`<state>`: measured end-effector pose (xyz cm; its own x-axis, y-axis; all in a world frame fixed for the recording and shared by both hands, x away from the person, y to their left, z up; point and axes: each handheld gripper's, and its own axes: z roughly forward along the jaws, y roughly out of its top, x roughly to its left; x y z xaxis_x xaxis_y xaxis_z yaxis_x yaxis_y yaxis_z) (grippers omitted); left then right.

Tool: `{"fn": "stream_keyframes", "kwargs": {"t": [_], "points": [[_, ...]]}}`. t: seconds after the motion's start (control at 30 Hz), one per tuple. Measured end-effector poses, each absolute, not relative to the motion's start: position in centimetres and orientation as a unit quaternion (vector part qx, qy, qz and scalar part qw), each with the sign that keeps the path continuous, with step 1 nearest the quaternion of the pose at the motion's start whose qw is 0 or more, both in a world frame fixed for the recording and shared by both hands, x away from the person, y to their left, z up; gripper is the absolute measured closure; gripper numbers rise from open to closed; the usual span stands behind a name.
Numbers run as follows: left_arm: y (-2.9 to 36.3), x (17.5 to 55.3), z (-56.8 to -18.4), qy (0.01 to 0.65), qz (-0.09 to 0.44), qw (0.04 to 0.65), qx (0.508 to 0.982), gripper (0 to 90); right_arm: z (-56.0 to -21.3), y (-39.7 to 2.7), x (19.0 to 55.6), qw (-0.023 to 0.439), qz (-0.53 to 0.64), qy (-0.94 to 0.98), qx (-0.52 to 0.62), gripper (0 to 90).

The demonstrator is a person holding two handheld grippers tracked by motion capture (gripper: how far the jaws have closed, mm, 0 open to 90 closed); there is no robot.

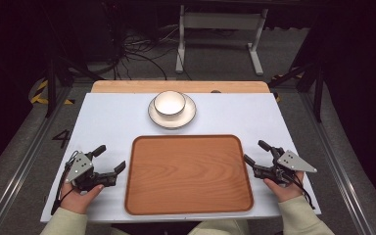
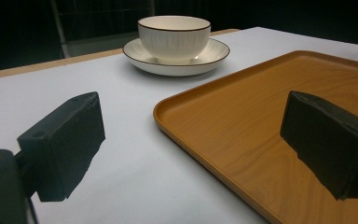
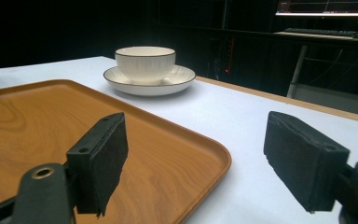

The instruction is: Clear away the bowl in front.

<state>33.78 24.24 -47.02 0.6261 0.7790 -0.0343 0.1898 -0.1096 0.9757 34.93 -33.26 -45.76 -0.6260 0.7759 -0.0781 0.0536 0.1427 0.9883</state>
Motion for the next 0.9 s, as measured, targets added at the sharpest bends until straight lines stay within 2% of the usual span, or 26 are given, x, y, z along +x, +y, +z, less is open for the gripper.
{"fn": "stream_keyframes", "kwargs": {"t": [0.53,0.9], "points": [[24.1,34.1,-46.8,0.360,0.250,0.557,0.705,8.1,-45.8,-33.5,34.9,0.307,0.587,0.684,0.305,17.5],[24.8,33.4,-44.6,0.366,0.257,0.567,0.691,8.3,-45.8,-33.5,35.0,0.302,0.590,0.683,0.306,17.5]]}}
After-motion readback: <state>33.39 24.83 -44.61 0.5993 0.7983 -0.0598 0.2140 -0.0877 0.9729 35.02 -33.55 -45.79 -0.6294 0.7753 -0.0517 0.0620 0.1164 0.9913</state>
